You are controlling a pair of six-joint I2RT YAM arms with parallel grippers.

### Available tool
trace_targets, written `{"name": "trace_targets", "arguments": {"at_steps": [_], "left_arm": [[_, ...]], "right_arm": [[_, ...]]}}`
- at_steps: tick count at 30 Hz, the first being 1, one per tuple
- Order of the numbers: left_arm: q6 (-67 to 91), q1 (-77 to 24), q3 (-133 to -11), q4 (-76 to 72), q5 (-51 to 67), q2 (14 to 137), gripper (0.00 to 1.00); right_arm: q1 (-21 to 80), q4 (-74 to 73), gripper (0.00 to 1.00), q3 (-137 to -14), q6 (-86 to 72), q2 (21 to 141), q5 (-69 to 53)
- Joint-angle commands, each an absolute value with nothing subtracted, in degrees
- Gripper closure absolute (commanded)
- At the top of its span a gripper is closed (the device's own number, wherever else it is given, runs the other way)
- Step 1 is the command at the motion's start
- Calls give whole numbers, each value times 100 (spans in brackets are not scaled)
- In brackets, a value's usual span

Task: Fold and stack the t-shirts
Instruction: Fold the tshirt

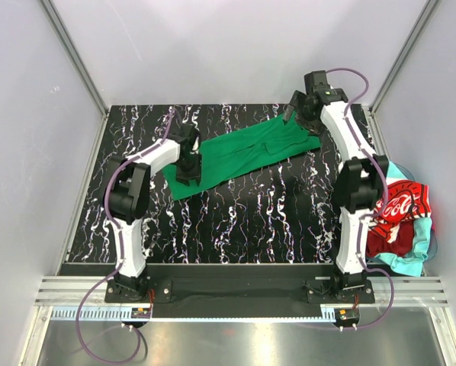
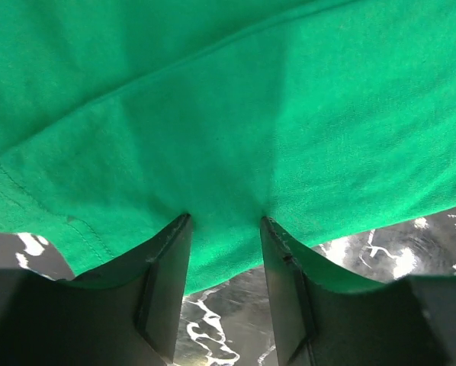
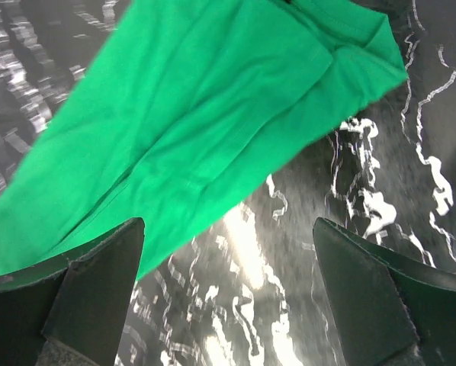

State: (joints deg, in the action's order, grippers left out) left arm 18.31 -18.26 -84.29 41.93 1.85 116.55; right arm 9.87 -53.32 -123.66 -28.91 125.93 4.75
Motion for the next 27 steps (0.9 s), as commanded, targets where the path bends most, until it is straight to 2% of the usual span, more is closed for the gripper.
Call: {"name": "trace_targets", "arguments": {"at_steps": [1,5,10,13,17,21,27], "left_arm": [[2336,-2283,-8281,4421,604,11839,54],[2926,-2873,-7841,4272,1414,11672,55],[3892,-3593,-6945,3727,2467,10901,55],[4052,-3979,-6811,3594,2829,10662,54],[3955,-4315,-7066,3500,3637,10609,51],[3771,-4333,-7478,3551,3455,10040,48],[3884,-3966,-7629,3296,2980,9020,45]], "right_arm": [[1055,-5431,0,-11972,-2637,11971,246],[1055,-5379,0,-11401,-2540,11900,70],[1046,-5116,0,-11302,-2303,12111,246],[1055,-4984,0,-11618,-2197,12549,378],[1072,-5246,0,-12681,-2075,13560,413],[1186,-5563,0,-13516,-1899,14202,492],[1529,-5309,1,-13710,-1565,14694,668]]}}
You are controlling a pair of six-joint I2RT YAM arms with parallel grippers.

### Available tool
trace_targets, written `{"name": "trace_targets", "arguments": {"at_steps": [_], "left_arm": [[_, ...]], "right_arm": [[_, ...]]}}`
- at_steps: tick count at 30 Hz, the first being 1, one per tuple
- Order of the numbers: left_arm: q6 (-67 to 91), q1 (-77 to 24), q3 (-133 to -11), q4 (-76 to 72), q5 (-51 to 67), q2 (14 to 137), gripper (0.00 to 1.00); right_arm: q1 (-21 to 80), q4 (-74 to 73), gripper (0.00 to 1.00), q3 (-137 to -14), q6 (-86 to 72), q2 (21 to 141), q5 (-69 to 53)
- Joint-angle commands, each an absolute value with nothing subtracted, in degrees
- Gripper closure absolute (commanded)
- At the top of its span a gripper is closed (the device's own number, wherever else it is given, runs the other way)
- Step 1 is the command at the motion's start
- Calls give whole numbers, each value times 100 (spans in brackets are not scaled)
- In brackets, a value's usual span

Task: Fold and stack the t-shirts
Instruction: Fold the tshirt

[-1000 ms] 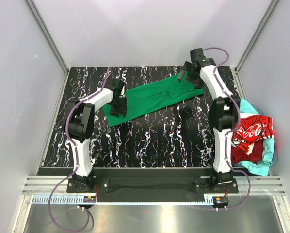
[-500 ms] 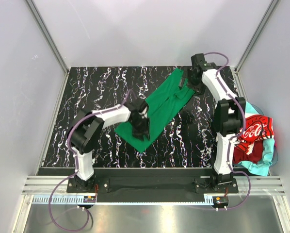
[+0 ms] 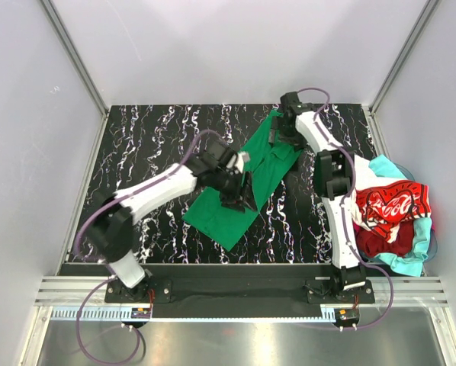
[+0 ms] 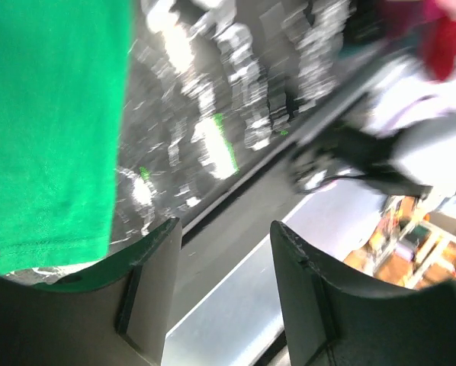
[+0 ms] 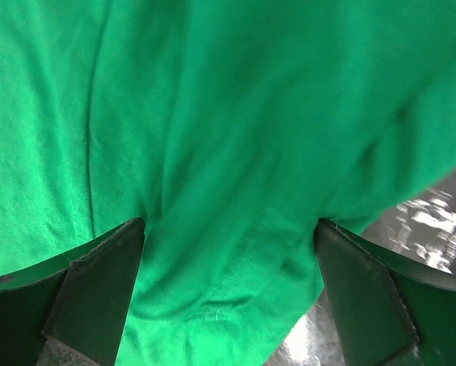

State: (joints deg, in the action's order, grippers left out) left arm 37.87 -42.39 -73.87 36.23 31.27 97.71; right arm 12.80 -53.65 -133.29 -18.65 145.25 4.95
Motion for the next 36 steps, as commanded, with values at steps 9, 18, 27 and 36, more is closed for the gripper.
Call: {"name": "trace_targets", "arguments": {"at_steps": [9,18,27,36], "left_arm": [[3324,-3138,-6943,3725,1830,8235,44],[2918,-3199,-6067,3358,1556,8779,46],[3410,-3602,-5730,3191,1712,10079,47],[4438,-4078,-5976,2267,2602,10688,48]], "right_arm": [[2363,-4668,1,-15389,-870,15952,88],[2399,-4789,0,-15285,-1291,14530,342],[2312,-5731,0,-13502,-1626,12737,210],[1681,-5063,0,-10823,-2012,11190,-771]]}}
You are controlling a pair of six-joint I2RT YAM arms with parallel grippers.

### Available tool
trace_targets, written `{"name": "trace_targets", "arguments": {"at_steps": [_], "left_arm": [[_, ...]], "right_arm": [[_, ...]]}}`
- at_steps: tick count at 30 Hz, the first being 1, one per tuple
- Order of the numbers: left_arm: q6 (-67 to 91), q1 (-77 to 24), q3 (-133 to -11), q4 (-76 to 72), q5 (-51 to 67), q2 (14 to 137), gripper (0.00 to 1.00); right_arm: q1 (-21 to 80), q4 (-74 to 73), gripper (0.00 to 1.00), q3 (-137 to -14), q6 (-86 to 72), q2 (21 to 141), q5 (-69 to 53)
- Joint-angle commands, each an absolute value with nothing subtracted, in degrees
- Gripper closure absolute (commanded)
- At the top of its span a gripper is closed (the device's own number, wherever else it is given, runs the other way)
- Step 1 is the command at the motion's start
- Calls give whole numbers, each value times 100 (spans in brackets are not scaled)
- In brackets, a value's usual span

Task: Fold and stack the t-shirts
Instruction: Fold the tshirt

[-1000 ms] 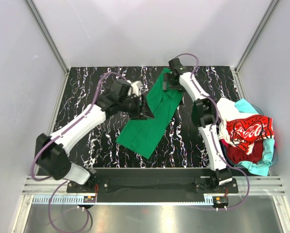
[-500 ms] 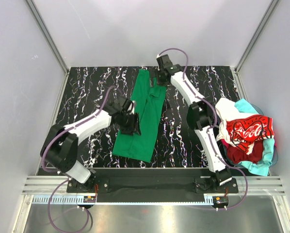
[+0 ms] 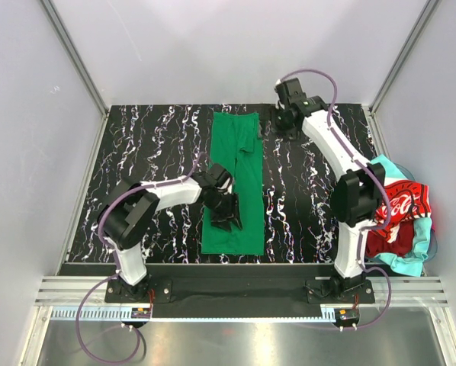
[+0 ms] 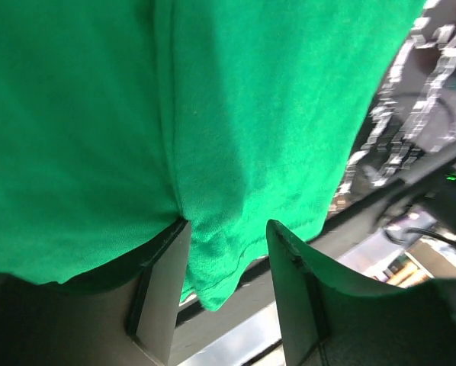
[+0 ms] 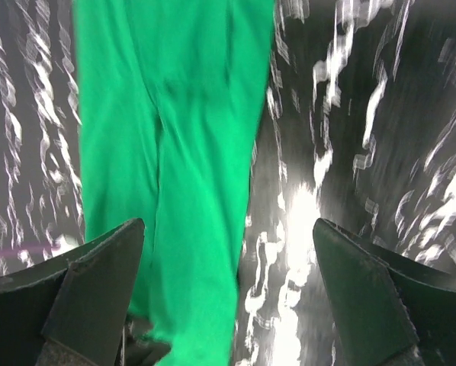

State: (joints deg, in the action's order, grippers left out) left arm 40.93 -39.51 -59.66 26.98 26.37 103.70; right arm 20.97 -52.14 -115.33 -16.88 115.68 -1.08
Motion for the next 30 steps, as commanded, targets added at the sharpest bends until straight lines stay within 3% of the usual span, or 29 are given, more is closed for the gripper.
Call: {"name": "trace_targets", "arguments": {"at_steps": [1,9,15,18,20,22,28,30], "left_arm": [[4473,-4087,-5977,2285,2541,10574,48],[3912,-4113,-6319,3312,2083,8685,39],[3736,-4008,-5591,4086,1583,7717,42],[3770,-3815,-4985,4087,1582,7638,51],[3849,-3631,-4634,4034,1504,7568,54],[3876,-3516,-4422,4034,1407,7567,55],[3771,-3349,-4193,3851,1406,7804,47],[3771,-3305,-4105,3736,1546,7866,46]], "right_arm": [[1583,-4975,0,-10619,-2135,11101,-1235],[1459,-4132,0,-7609,-2452,9784,-2802],[1942,-3833,14,-5847,-2601,8658,-3550],[2170,-3481,27,-4881,-2838,8298,-3823],[2285,-3349,34,-4642,-2987,8227,-3867],[2443,-3270,34,-4395,-3137,8235,-3780],[2706,-2682,35,-3824,-3585,8428,-3805],[2725,-2497,40,-3675,-3673,8568,-3919]]}}
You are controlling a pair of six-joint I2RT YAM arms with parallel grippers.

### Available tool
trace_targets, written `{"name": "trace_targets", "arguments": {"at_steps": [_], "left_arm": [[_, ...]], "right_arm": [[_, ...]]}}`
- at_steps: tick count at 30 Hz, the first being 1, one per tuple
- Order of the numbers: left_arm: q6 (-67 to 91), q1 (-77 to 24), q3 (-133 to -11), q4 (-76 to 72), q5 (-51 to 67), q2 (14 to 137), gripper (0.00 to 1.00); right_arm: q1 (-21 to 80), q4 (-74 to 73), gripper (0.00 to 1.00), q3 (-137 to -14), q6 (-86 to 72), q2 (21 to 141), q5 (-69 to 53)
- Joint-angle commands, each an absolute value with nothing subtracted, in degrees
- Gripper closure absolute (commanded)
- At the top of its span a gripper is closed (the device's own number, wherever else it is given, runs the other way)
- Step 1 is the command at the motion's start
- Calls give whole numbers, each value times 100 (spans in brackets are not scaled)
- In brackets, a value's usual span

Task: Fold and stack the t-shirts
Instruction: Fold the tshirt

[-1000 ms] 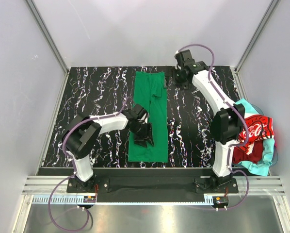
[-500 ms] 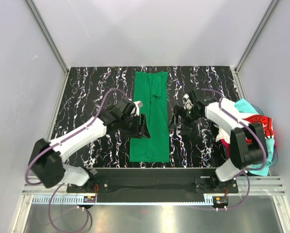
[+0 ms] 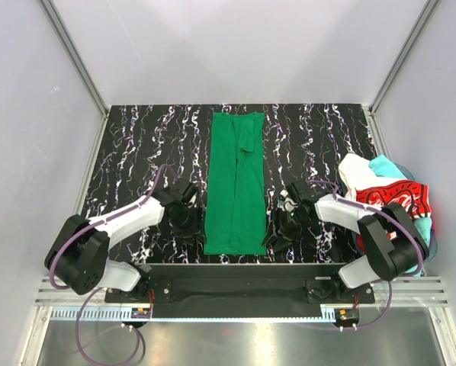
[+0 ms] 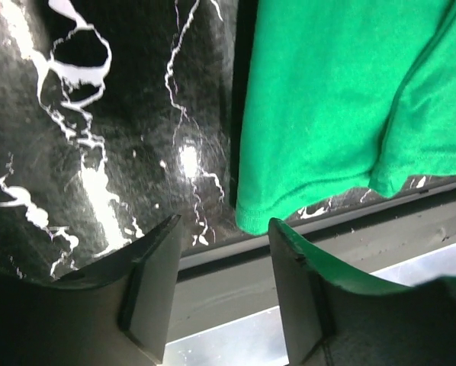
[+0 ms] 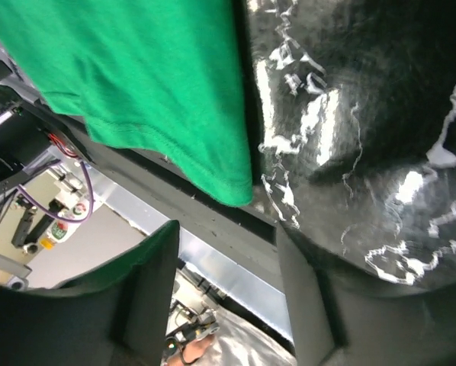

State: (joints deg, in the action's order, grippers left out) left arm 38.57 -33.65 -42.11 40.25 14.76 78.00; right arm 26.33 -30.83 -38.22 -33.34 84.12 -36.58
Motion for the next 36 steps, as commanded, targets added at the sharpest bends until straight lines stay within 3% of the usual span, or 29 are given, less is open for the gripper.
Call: {"name": "trace_targets", "arguments": {"at_steps": [1,20,26,29,30,32,33,35,36], "left_arm": [[3771,-3287,-4000,3579,1616,7875,45],[3981,-3182,-3446,2813,2171,7831,41],[4034,-3182,-3226,2646,2364,7980,43],[4113,-3182,-3068,2505,2469,7928,51],[4157,-3182,-2972,2461,2487,7928,59],[4175,-3173,-2892,2356,2645,7989,69],[4175,-3155,-2822,2234,2706,8085,83],[4201,-3146,-2743,2093,2777,8147,98],[4253,-3146,-2655,2066,2786,8147,100]], "right_arm": [[2768,-2461,47,-3648,-3735,8595,-3920],[2909,-1855,52,-3340,-3929,9044,-3700],[2927,-1732,61,-3270,-3990,9114,-3683],[2936,-1653,69,-3182,-4069,9123,-3691],[2936,-1591,74,-3156,-4104,9114,-3700],[2936,-1547,94,-3068,-4139,9114,-3709],[2936,-1477,99,-3033,-4166,9106,-3726],[2936,-1442,100,-2927,-4184,9114,-3735],[2936,-1424,100,-2901,-4192,9097,-3753]]}}
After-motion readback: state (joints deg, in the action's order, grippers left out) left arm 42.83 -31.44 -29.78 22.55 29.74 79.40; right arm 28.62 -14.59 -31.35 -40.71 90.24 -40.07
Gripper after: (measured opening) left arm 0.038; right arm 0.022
